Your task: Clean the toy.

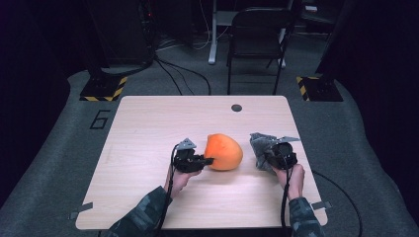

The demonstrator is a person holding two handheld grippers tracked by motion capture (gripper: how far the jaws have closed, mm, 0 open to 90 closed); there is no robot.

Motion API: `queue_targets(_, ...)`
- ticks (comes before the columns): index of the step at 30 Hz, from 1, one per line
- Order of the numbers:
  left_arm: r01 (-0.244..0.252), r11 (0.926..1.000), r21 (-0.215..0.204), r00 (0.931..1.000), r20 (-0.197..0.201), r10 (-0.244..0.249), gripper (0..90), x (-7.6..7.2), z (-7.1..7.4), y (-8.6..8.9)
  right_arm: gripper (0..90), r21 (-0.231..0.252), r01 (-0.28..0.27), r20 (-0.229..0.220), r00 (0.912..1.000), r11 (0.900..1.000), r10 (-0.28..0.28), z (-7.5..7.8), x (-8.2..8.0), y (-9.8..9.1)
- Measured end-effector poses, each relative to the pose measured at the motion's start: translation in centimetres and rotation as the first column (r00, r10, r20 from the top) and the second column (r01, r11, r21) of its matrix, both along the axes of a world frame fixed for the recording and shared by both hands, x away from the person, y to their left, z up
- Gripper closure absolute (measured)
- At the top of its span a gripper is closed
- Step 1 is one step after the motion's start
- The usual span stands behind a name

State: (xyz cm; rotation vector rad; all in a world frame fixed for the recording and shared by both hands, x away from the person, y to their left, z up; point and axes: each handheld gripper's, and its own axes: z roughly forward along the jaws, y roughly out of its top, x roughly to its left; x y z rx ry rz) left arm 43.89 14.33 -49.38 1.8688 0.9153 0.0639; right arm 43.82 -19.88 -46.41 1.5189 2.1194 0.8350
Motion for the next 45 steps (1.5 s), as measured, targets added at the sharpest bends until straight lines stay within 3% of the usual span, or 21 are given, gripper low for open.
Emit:
queue_targets(3,-0.008,0.9999,-0.011,0.9999,-0.007,0.008,70.8,0.3,-0.1,0.2,76.4,0.012,-0.026,0.019,0.9995,0.9996,0.026,0.9,-0.3,0.7)
queue_targets(6,-0.01,0.9999,-0.01,0.9999,-0.008,0.01,69.7,0.2,-0.1,0.0,76.4,0.037,-0.096,0.062,0.9937,0.9947,0.094,2.7,-1.1,2.5)
queue_targets(12,-0.011,0.9999,-0.006,0.9999,-0.003,0.011,67.2,0.1,0.0,-0.1,76.3,-0.013,-0.245,0.115,0.9627,0.9695,0.245,5.2,-3.0,8.5)
queue_targets(13,-0.011,0.9999,-0.006,0.9999,-0.003,0.011,66.6,0.1,0.0,-0.1,76.3,-0.013,-0.245,0.115,0.9627,0.9695,0.245,5.2,-3.0,8.5)
queue_targets(14,-0.006,1.0,-0.001,1.0,0.007,0.006,66.1,0.0,0.0,-0.1,76.3,-0.041,-0.272,0.119,0.9541,0.9615,0.275,5.5,-3.4,10.5)
queue_targets(17,0.007,1.0,0.004,0.9998,0.02,-0.007,65.0,-0.1,0.0,-0.2,76.2,-0.057,-0.297,0.112,0.9469,0.9532,0.302,5.1,-3.3,12.1)
queue_targets(21,0.015,0.9985,0.053,0.9977,0.066,-0.018,60.8,-0.3,-0.1,-0.5,76.5,-0.053,-0.295,0.083,0.9509,0.9542,0.298,3.4,-2.0,12.8)
queue_targets(27,0.043,0.9974,0.058,0.992,0.116,-0.049,51.1,-0.5,-0.2,-0.4,76.9,-0.016,-0.283,0.065,0.9569,0.9591,0.283,2.8,-1.5,11.9)
queue_targets(28,0.042,0.9945,0.096,0.9877,0.146,-0.056,50.2,-0.7,-0.2,-0.5,76.9,-0.016,-0.282,0.072,0.9565,0.9593,0.283,2.8,-1.4,11.7)
queue_targets(30,0.054,0.9915,0.118,0.9804,0.182,-0.075,50.7,-0.8,-0.2,-0.5,76.9,0.005,-0.28,0.066,0.9579,0.9599,0.279,2.6,-1.3,11.3)
queue_targets(33,0.052,0.9902,0.13,0.9729,0.217,-0.079,61.9,-0.9,-0.4,-0.7,76.9,0.019,-0.271,0.054,0.9615,0.9624,0.27,2.6,-1.3,11.2)
queue_targets(34,0.047,0.9899,0.134,0.971,0.226,-0.077,66.1,-1.0,-0.4,-0.7,76.9,0.012,-0.285,0.07,0.9565,0.9585,0.283,2.5,-1.1,11.1)
queue_targets(35,0.05,0.9905,0.128,0.9714,0.225,-0.078,68.1,-1.0,-0.4,-0.7,76.8,0.021,-0.282,0.064,0.9577,0.9591,0.28,2.6,-1.2,11.1)
queue_targets(36,0.047,0.9915,0.122,0.9742,0.214,-0.072,69.7,-1.0,-0.4,-0.7,76.7,0.038,-0.278,0.068,0.959,0.9598,0.275,2.6,-1.2,11.0)
queue_targets(39,0.047,0.9935,0.103,0.9759,0.207,-0.068,72.3,-0.8,-0.3,-0.3,76.6,0.08,-0.301,0.111,0.9502,0.9504,0.291,3.4,-1.7,11.1)
queue_targets(41,0.057,0.9937,0.097,0.9748,0.21,-0.076,73.6,-0.9,-0.3,-0.4,76.6,0.124,-0.327,0.143,0.9402,0.9369,0.309,3.8,-2.3,11.7)
queue_targets(42,0.059,0.993,0.102,0.9728,0.217,-0.08,74.0,-1.0,-0.2,-0.6,76.6,0.117,-0.337,0.148,0.9359,0.934,0.319,3.8,-2.4,12.1)
queue_targets(44,0.05,0.9913,0.122,0.9714,0.225,-0.076,75.3,-1.1,-0.3,-0.8,76.7,0.029,-0.339,0.143,0.9325,0.9404,0.332,3.4,-2.5,13.2)
queue_targets(45,0.05,0.9913,0.122,0.9714,0.225,-0.076,75.6,-1.1,-0.3,-0.8,76.7,0.029,-0.339,0.143,0.9325,0.9404,0.332,3.4,-2.5,13.2)
